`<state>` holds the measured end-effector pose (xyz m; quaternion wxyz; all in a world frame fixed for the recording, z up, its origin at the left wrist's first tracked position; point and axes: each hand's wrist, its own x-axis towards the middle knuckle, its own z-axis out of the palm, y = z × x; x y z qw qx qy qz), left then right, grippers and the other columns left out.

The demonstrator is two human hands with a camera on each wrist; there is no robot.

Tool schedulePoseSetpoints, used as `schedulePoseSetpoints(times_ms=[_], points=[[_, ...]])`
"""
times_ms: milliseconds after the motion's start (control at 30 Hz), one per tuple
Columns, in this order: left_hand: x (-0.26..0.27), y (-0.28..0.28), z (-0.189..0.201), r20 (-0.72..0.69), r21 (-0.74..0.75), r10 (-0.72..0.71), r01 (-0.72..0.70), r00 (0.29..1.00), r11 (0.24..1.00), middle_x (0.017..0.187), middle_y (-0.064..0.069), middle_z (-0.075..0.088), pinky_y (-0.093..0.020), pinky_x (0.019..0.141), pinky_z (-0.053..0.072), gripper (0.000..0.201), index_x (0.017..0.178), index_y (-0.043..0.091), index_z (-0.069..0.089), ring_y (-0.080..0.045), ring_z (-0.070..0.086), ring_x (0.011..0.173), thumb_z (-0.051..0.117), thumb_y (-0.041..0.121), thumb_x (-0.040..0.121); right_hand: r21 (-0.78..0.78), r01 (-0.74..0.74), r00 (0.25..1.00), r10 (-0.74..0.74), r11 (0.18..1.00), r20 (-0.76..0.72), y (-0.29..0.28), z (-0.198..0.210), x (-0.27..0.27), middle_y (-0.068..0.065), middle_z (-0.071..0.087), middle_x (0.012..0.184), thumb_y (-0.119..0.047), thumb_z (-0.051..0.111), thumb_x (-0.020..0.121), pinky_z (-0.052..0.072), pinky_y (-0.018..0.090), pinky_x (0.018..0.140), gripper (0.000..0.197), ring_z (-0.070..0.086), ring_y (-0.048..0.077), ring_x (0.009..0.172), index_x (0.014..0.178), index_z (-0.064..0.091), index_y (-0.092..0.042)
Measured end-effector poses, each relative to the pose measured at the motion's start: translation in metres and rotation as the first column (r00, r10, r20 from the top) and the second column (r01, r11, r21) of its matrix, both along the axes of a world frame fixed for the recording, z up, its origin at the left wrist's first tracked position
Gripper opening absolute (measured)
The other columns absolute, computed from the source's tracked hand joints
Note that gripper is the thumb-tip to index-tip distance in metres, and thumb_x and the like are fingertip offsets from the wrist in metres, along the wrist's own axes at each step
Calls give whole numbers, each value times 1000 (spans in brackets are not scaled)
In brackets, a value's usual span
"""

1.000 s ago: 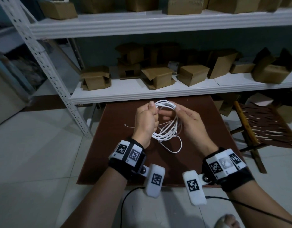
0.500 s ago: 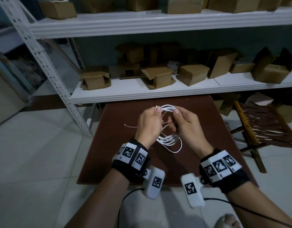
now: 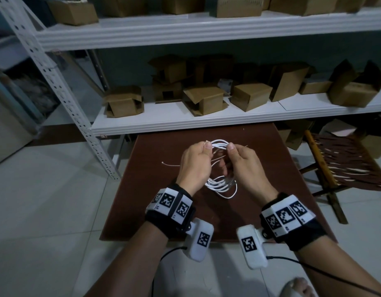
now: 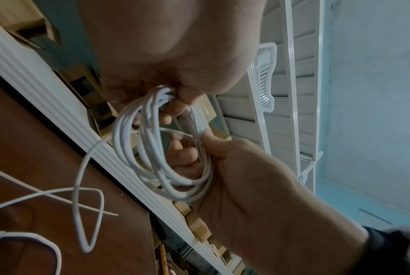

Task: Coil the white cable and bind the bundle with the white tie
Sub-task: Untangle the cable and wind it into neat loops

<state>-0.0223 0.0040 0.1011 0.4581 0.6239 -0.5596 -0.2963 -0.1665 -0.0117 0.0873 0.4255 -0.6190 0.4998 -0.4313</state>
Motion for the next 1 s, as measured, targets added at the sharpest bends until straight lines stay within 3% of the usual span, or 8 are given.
schedulePoseSetpoints(times_ms=[133,400,467,533,633,733,833,1000], points=[[-2,-4,-3,-13,4,0,0,1000,1000,79,-6,59,-42,72,42,48,65,22,49,-24,54,75,40,38,109,22,3,992,-6,1000,125,1,1,1,8,64,72,-24,40,115,43,29,49,40,53,17,56,98,64,3],[-5,-8,-7,-105,91,41,-31,994,995,69,-1,63,-61,80,57,52,67,17,56,-28,59,70,36,55,96,47,-33,960,19,998,279,-1,-1,3,-4,43,64,-18,43,114,25,32,56,34,35,11,59,91,67,-14],[-5,-5,-1,-48,96,46,-41,998,995,81,-4,64,-54,88,56,50,71,16,56,-33,62,83,36,49,104,49,-38,959,23,998,282,-1,-1,3,-5,43,63,-17,42,114,26,27,54,32,35,8,58,103,66,0],[-4,-4,0,107,86,75,-84,991,993,110,-11,57,-43,103,45,44,83,16,60,-31,54,109,35,39,112,55,-44,955,26,997,295,-2,-1,4,-4,41,63,-16,41,114,27,21,50,33,34,6,55,109,61,10],[-2,-1,1,212,59,91,-106,973,993,126,-10,42,-35,111,31,44,99,9,68,-24,37,118,34,33,113,48,-44,957,28,998,289,-1,1,6,-2,40,64,-17,41,115,25,29,54,36,33,9,57,107,58,13],[1,-4,-1,209,-1,79,-80,975,997,118,-9,55,-39,101,39,42,92,5,66,-25,48,110,37,28,113,39,-44,958,31,998,285,1,2,8,-2,40,64,-17,41,115,24,31,55,33,33,10,58,99,63,3],[1,0,3,172,-39,50,-44,984,998,93,-10,67,-43,82,44,44,82,5,59,-30,60,90,37,27,113,25,-48,955,39,999,295,4,8,9,-5,42,63,-15,40,115,28,21,52,35,35,6,56,89,63,-13],[-5,3,4,-52,-48,-21,18,998,999,70,-2,55,-54,67,59,40,80,16,48,-20,56,59,35,37,112,23,-41,936,31,999,350,7,17,7,-7,44,62,-12,41,114,33,15,48,33,38,7,57,93,66,-15]])
